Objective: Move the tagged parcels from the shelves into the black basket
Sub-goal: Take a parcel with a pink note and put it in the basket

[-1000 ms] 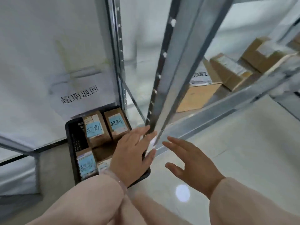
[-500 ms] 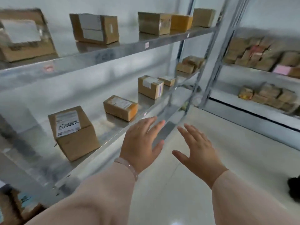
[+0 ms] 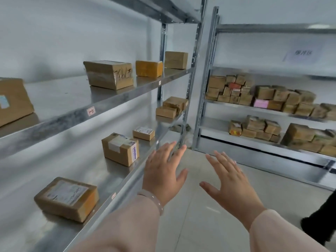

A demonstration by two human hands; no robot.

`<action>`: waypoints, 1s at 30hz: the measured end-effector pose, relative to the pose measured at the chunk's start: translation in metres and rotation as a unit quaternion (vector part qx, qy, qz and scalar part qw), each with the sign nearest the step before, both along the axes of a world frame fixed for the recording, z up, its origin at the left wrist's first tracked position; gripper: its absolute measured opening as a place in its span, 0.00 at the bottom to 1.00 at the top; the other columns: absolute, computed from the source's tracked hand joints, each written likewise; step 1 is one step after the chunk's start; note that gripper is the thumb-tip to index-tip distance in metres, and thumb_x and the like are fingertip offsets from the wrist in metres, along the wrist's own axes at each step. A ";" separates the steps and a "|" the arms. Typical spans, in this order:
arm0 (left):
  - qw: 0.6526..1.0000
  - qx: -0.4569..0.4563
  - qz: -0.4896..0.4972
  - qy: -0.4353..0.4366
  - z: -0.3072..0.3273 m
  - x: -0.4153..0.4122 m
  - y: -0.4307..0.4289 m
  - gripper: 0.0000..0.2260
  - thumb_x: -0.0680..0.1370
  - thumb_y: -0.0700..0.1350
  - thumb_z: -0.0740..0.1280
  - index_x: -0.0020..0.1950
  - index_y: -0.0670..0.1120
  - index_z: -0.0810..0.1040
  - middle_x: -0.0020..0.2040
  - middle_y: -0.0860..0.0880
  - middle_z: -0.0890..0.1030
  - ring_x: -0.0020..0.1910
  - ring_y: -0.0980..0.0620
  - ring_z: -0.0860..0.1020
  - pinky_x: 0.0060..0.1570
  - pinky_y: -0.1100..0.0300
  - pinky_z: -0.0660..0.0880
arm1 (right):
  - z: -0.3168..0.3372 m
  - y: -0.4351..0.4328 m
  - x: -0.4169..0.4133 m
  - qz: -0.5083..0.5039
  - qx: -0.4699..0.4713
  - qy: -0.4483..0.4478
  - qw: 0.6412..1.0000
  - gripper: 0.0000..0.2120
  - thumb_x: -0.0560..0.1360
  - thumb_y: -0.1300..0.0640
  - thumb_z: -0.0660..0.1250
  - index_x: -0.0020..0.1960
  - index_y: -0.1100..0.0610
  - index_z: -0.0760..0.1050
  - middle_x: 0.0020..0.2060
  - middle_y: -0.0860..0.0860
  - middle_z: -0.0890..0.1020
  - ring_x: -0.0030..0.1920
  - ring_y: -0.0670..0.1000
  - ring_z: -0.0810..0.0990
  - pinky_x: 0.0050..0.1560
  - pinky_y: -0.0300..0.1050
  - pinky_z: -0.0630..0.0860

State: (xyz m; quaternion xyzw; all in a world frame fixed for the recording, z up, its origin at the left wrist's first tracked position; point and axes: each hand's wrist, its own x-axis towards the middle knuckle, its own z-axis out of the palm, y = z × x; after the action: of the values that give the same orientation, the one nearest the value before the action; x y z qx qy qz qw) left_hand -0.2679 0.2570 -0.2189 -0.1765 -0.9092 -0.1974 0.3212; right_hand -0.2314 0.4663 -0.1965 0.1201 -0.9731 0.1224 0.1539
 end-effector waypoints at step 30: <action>0.991 -0.013 0.063 -0.115 -0.029 -0.492 0.163 0.27 0.75 0.65 0.54 0.74 0.59 0.66 0.74 0.54 0.67 0.74 0.50 0.63 0.70 0.50 0.65 | -0.019 0.170 -0.503 0.029 0.001 -0.039 0.999 0.34 0.77 0.35 0.56 0.77 0.41 0.44 0.77 0.41 0.46 0.76 0.44 0.40 0.72 0.41 0.34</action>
State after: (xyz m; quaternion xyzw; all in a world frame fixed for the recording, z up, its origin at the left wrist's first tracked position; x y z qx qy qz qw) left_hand -0.7595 0.4205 -0.2481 -0.0995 -0.9518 -0.1842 0.2241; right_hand -0.7345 0.6364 -0.2151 0.1432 -0.9746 0.1303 0.1124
